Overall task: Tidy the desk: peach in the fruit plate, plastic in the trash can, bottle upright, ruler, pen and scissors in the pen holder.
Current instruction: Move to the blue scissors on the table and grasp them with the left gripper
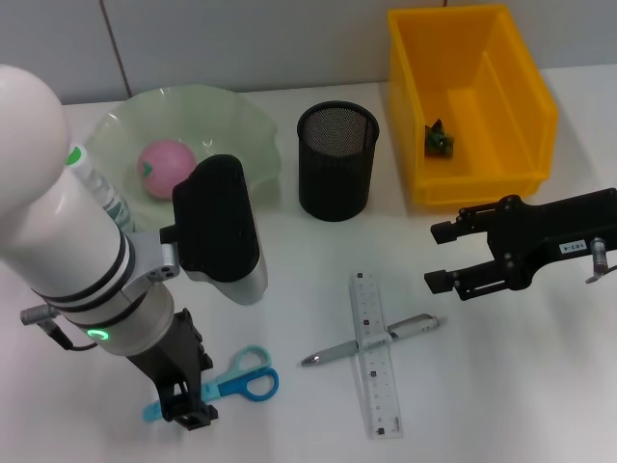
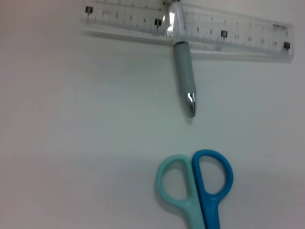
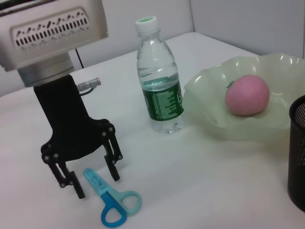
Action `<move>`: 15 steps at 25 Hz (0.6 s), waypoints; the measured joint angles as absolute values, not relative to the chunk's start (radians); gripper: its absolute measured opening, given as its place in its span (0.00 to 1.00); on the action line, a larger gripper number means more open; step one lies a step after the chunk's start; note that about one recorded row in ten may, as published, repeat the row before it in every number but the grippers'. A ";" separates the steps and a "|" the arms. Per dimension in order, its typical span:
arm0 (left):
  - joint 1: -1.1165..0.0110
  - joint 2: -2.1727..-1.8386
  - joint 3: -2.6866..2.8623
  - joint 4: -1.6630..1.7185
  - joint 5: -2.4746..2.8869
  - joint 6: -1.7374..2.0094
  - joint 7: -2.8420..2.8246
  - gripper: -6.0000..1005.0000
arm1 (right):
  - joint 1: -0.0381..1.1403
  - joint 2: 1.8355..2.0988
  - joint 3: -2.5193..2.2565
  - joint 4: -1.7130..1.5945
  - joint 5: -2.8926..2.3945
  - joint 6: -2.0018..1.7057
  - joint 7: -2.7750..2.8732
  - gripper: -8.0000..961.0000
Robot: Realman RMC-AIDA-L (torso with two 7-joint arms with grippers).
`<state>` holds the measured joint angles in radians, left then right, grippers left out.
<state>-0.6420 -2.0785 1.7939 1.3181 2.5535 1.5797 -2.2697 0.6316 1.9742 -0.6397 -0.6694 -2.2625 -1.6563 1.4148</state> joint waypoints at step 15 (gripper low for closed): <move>-0.657 -2.079 1.810 1.291 2.559 1.558 -2.269 0.55 | 0.630 1.977 -0.640 -0.665 -2.263 -1.648 1.413 0.79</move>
